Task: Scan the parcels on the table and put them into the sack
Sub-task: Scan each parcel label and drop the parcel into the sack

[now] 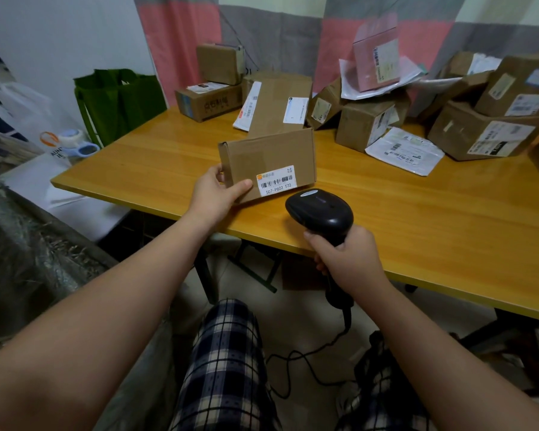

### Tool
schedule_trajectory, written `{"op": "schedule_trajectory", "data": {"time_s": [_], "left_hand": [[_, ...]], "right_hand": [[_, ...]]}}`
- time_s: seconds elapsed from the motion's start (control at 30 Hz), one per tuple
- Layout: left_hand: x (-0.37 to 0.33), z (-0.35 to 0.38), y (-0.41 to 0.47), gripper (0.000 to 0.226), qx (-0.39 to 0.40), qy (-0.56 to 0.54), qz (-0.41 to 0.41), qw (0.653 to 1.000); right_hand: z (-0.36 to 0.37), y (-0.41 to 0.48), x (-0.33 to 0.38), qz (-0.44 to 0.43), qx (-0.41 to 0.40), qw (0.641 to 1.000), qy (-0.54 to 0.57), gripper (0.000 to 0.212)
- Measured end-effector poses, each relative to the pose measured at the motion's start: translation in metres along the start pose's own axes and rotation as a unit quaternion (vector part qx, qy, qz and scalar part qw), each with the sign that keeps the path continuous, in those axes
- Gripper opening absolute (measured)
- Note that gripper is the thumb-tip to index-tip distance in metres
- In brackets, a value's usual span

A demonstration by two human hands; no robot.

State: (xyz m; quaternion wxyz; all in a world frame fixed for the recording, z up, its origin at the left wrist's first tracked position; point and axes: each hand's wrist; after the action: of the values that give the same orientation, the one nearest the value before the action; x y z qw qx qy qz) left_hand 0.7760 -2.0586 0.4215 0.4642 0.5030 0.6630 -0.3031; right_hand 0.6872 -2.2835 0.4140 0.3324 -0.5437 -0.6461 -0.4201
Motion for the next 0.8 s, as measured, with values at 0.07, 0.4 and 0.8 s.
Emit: {"op": "schedule_trajectory", "data": {"time_s": [0.07, 0.4, 0.8], "left_hand": [[0.000, 0.000, 0.001, 0.071, 0.002, -0.001, 0.001, 1.000], [-0.002, -0.035, -0.052, 0.045, -0.031, -0.113, -0.012, 0.993], [0.127, -0.208, -0.228, 0.049, -0.397, -0.140, -0.117, 0.900]], "right_hand": [[0.000, 0.000, 0.001, -0.002, -0.001, 1.000, 0.002, 0.033], [0.022, -0.006, 0.018, -0.015, 0.069, 0.995, 0.066, 0.013], [0.206, -0.043, 0.069, -0.046, 0.340, 0.937, 0.069, 0.027]]}}
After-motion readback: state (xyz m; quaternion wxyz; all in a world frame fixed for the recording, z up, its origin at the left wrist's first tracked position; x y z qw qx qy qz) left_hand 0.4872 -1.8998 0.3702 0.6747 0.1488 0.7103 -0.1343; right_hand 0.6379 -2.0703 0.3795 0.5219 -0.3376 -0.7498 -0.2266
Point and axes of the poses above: each hand's wrist, its own y-axis towards the middle knuckle, its own z-axis out of the palm, x = y × z, and after that the axes turned 2 degrees about -z, right-handed
